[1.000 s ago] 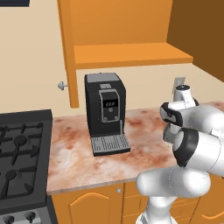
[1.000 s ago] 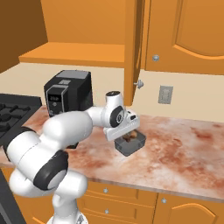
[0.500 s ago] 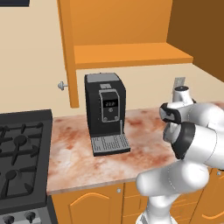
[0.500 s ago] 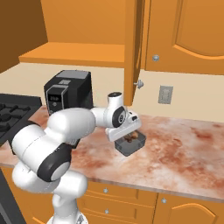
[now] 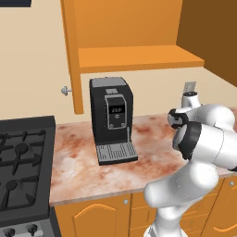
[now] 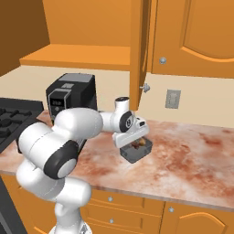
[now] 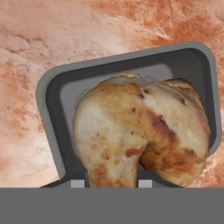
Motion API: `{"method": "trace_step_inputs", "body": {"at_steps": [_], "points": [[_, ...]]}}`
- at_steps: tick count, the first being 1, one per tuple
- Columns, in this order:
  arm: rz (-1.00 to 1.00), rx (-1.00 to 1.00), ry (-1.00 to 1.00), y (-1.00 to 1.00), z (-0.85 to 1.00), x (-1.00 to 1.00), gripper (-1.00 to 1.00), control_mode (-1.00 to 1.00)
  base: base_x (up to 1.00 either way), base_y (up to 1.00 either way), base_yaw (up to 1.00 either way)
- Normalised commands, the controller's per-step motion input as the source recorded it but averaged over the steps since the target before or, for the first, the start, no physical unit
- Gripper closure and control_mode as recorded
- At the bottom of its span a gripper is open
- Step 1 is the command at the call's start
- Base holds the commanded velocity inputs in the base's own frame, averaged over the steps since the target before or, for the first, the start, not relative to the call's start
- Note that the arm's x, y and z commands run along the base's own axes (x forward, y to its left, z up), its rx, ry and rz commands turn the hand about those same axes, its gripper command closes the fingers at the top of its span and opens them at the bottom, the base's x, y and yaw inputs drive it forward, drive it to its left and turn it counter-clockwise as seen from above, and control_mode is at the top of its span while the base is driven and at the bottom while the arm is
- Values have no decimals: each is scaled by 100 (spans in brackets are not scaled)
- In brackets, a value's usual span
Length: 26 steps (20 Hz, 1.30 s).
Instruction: Retrieve the tupperware from the cabinet, then place the raw meat into the tupperware to avoid contamination.
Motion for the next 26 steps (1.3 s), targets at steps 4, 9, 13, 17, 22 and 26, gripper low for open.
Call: {"method": "trace_step_inputs", "body": {"at_steps": [4, 9, 13, 17, 22, 26], "points": [[0, 0, 3, -4, -8, 14, 100, -100, 0, 0, 0], [0, 0, 1, 0, -10, 20, -100, -100, 0, 0, 0], [0, 0, 1, -3, -11, 18, -100, -100, 0, 0, 0], [0, 0, 1, -8, -8, 15, -100, -100, 0, 0, 0], [0, 1, -1, -15, 8, 0, -100, -100, 0, 0, 0], [0, 1, -17, -4, 49, -25, -100, -100, 0, 0, 0]]}}
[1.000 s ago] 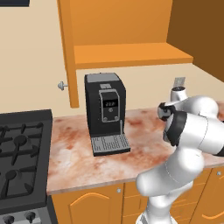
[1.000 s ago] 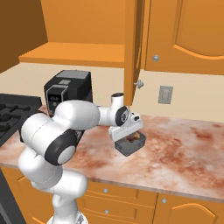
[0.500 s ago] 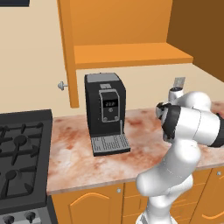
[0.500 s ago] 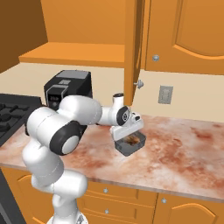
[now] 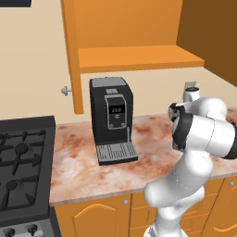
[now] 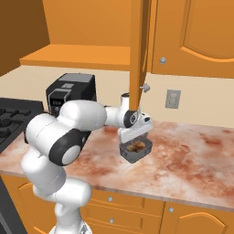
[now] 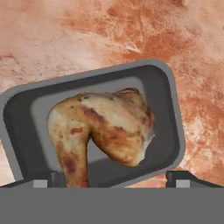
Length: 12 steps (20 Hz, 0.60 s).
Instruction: Retrieve the tupperware from the cabinet, then place the raw meat into the tupperware to avoid contamination.
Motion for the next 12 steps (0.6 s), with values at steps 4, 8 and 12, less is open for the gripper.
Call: {"method": "trace_step_inputs", "body": {"at_steps": [4, 8, 12], "points": [[0, 0, -26, 3, 64, -43, -100, -100, 0, 0, 0], [0, -1, -25, 21, 62, -52, -100, -100, 0, 0, 0], [0, -4, -20, 36, 54, -52, -100, -100, 0, 0, 0]]}}
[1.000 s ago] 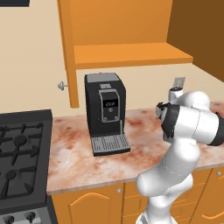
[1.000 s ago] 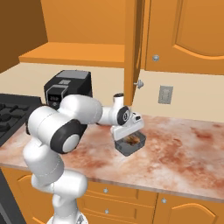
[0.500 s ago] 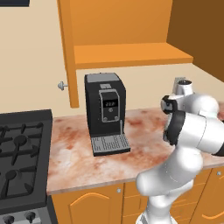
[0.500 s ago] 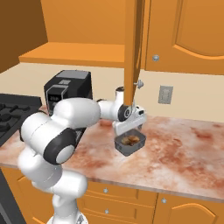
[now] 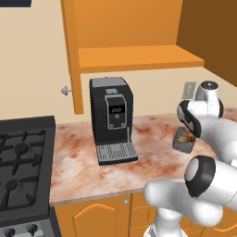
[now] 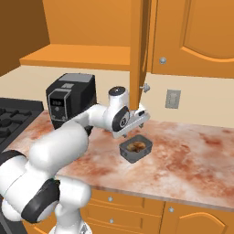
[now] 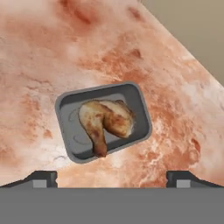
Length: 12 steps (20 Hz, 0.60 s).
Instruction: Retrieve the tupperware from the cabinet, then place the raw meat into the tupperware to avoid contamination.
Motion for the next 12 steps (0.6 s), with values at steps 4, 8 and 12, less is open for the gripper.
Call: {"method": "trace_step_inputs", "body": {"at_steps": [4, 8, 12], "points": [[0, -8, -16, 43, 52, -49, -100, -100, 0, 0, 0], [0, -10, -14, 39, 47, -48, -100, -100, 0, 0, 0], [0, -9, -13, 39, 50, -46, -100, -100, 0, 0, 0]]}}
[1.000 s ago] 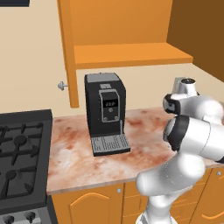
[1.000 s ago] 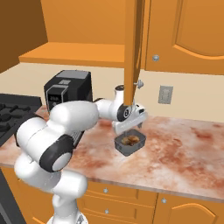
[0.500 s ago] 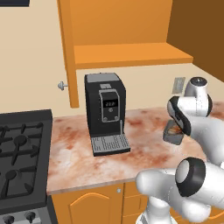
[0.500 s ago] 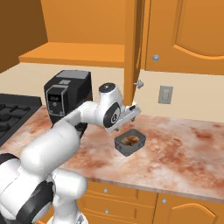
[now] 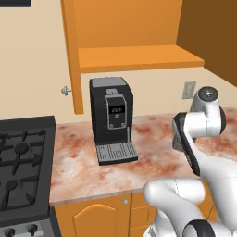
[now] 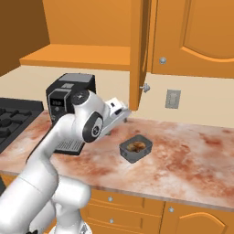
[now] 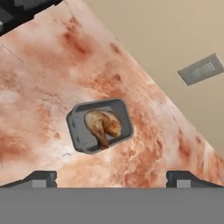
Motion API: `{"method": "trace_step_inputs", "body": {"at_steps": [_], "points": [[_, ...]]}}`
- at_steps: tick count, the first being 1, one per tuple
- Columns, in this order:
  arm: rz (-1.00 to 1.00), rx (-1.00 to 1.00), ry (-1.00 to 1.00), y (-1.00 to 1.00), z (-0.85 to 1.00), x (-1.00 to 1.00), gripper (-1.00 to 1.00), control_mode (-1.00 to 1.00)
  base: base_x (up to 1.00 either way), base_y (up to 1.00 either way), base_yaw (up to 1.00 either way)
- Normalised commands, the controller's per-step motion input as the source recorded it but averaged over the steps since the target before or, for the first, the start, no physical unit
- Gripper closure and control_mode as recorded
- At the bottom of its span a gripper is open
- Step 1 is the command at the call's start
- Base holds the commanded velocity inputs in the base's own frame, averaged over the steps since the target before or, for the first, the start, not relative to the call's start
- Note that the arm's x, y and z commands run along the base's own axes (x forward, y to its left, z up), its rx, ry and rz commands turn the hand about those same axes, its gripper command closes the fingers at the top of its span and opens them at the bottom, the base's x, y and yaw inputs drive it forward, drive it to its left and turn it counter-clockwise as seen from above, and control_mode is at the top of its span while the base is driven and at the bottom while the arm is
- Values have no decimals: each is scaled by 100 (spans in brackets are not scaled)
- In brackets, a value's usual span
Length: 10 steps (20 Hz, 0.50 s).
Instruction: Retrieve the tupperware from the cabinet, then place the raw meat into the tupperware to avoid contamination.
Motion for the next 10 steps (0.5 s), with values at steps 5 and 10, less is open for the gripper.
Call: {"method": "trace_step_inputs", "body": {"at_steps": [5, 10], "points": [[0, -11, -11, 45, 56, -45, -100, -100, 0, 0, 0], [0, -12, -9, 54, 62, -38, -100, -100, 0, 0, 0]]}}
